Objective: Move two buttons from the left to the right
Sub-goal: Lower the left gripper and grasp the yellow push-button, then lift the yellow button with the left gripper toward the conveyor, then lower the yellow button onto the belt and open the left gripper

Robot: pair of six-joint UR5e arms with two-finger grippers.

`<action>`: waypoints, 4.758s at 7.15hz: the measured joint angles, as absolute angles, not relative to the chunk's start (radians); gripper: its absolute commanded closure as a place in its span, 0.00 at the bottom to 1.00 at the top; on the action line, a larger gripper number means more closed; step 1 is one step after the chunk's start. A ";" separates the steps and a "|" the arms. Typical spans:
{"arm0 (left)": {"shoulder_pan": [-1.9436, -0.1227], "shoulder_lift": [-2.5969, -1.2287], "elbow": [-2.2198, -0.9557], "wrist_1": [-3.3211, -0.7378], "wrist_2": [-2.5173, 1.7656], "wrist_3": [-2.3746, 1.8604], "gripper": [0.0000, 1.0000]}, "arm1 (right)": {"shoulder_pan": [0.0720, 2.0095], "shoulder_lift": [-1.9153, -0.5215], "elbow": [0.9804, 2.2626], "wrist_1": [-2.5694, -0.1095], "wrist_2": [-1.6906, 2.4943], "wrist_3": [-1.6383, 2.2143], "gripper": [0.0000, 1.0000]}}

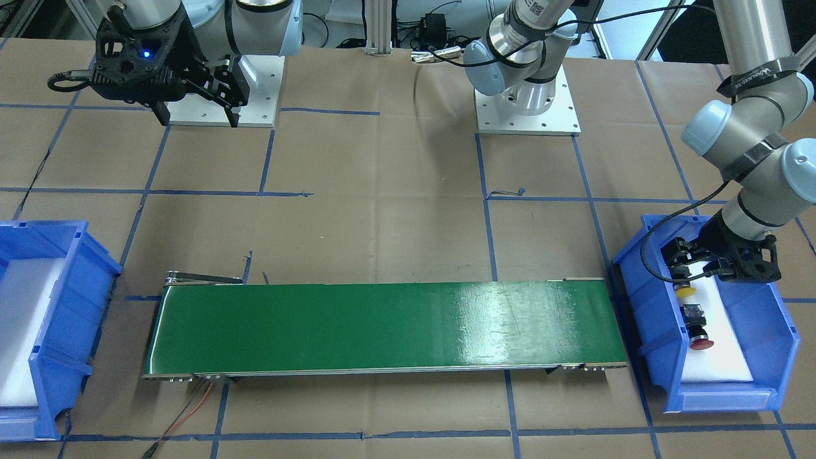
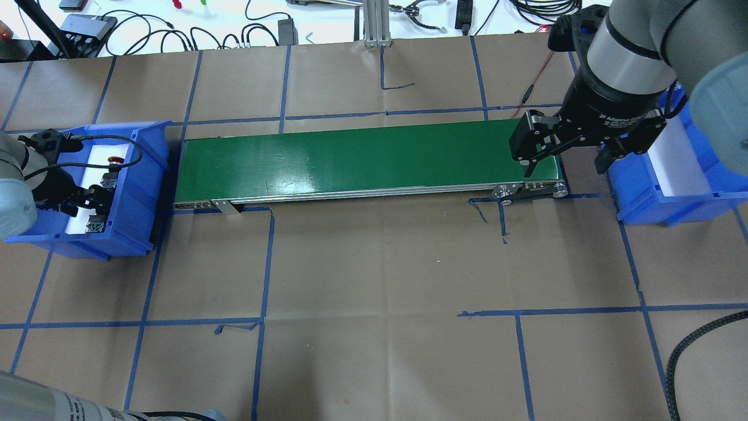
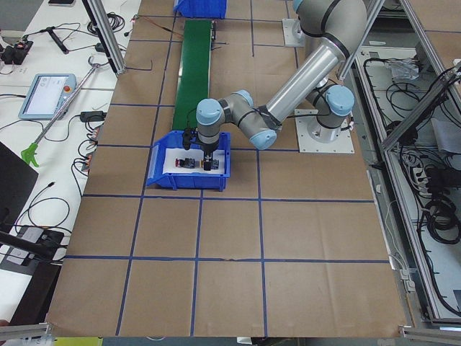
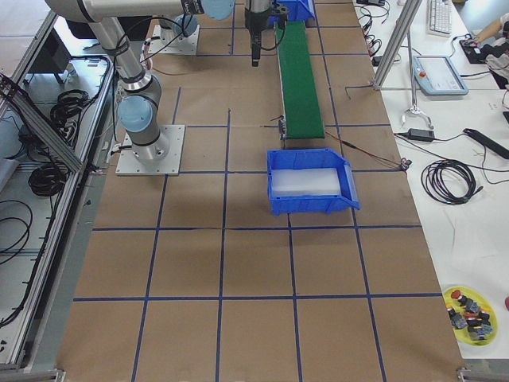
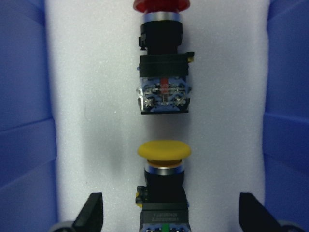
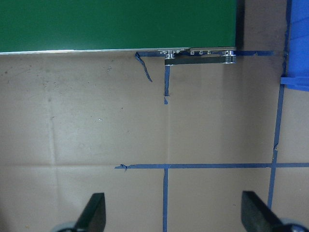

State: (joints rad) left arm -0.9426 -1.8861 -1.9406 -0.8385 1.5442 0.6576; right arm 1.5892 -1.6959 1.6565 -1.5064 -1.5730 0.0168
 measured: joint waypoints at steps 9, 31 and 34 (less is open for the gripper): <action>-0.918 -1.898 -1.951 -0.856 1.549 0.661 0.82 | 1.589 -1.697 1.658 -1.506 -1.571 0.018 0.00; -1.461 -1.935 -1.615 -1.202 1.625 0.118 0.97 | 1.589 -1.693 1.659 -1.510 -1.571 0.017 0.00; -1.464 -1.966 -1.694 -1.087 1.625 0.117 0.97 | 1.589 -1.693 1.658 -1.510 -1.571 0.017 0.00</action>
